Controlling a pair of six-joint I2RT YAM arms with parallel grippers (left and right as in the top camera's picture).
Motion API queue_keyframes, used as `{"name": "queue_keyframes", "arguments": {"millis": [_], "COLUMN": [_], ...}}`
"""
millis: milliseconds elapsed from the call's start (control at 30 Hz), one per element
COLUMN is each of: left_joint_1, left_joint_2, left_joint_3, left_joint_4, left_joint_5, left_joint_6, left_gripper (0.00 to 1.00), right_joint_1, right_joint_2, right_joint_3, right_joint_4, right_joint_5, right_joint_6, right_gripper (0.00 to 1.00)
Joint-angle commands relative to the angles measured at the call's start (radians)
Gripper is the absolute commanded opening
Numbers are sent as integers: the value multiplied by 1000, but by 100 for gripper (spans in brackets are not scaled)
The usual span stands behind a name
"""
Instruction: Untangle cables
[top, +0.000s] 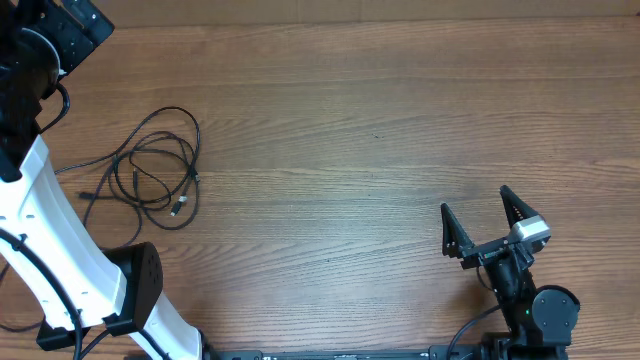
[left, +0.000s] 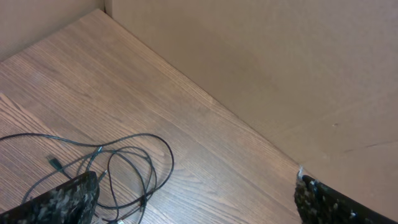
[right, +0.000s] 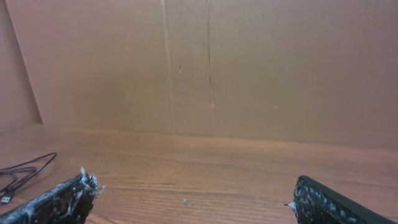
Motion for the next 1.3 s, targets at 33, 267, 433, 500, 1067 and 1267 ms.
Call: {"name": "queue_keyframes", "arguments": {"millis": [33,267,433,500,1067,1267], "left_joint_1": [-1,-1,-1,-1,-1,-1], "left_joint_2": [3,3,3,3,3,6], "left_joint_3": [2,2,2,2,2,2], "left_joint_4": [-1,-1,-1,-1,-1,-1], "left_joint_5": [4,4,4,4,4,4], "left_joint_6": [-10,-10,-10,-10,-10,-10], "left_gripper": [100,100,100,100,100,100], "right_joint_1": [-3,-1,-1,-1,-1,-1], "right_joint_2": [-52,-51,-51,-51,-51,-51], "right_joint_3": [-48,-48,-48,-48,-48,-48], "right_joint_4": [-22,-118,-117,-117,-117,-117], "right_joint_5": [-5,-4,-4,-4,-4,-4], "right_joint_6": [15,14,14,14,14,14], "right_gripper": [100,100,100,100,100,100]}}
